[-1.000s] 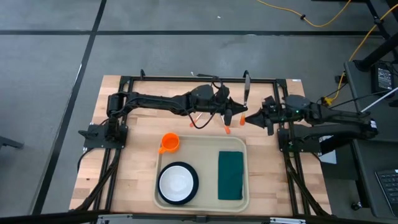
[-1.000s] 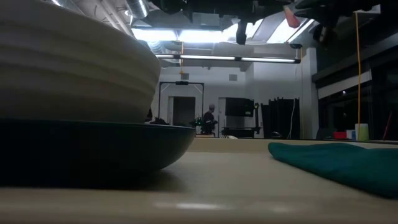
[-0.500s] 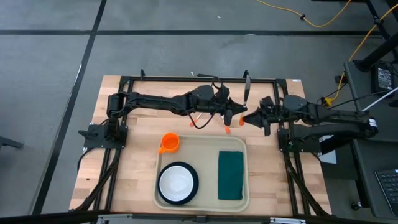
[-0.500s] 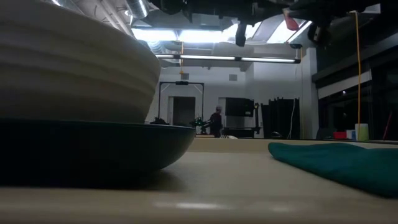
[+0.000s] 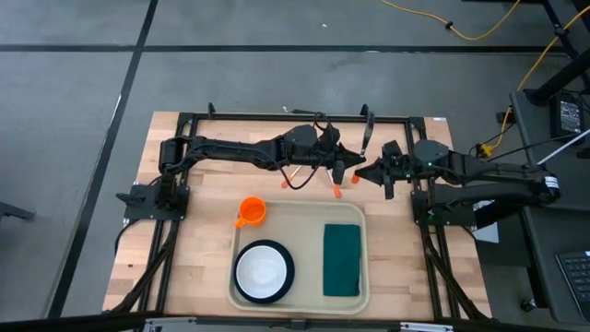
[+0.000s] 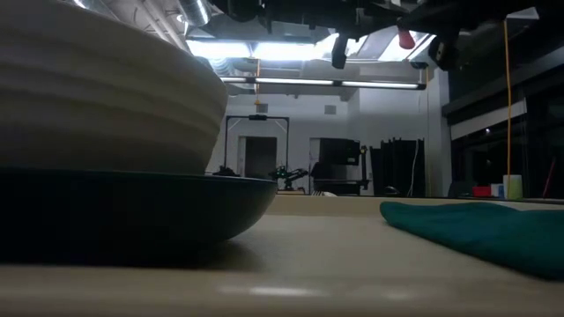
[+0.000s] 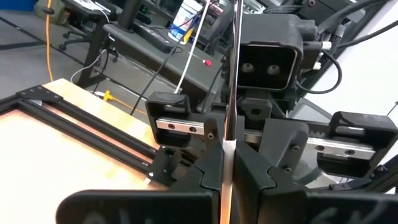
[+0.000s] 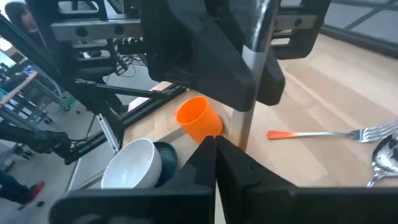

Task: Set up tray
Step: Put the orange knife on the green napkin

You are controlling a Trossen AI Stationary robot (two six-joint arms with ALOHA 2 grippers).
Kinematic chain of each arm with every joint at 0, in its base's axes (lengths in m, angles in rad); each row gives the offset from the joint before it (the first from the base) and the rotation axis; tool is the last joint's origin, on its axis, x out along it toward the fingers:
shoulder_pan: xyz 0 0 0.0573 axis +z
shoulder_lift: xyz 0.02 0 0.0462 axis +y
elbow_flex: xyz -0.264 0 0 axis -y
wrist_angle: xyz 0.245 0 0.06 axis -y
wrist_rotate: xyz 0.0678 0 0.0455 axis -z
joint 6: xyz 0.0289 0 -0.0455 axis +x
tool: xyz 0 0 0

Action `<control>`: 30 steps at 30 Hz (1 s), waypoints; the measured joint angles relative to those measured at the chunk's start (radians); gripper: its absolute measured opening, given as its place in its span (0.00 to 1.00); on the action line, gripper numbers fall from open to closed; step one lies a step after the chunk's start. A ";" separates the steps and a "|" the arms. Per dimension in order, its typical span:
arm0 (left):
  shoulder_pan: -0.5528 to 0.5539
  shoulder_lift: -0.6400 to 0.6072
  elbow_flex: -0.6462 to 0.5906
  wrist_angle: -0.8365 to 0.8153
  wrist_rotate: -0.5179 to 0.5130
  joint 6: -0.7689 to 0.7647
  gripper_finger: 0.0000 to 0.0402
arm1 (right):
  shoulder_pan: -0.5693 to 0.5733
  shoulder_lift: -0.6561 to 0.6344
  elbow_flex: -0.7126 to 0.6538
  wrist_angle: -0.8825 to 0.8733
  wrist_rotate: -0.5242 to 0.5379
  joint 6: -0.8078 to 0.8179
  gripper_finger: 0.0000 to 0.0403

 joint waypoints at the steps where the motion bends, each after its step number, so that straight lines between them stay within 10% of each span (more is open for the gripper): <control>1: 0.000 0.000 0.000 0.000 0.000 0.000 0.02 | -0.003 0.001 0.000 0.002 0.000 -0.003 0.02; 16: 0.017 0.000 0.000 0.008 0.018 -0.008 0.02 | -0.019 0.002 0.000 0.011 -0.006 -0.008 0.02; 30: 0.036 0.000 0.004 0.026 0.054 -0.012 0.02 | -0.020 -0.065 0.027 -0.016 -0.050 0.089 0.23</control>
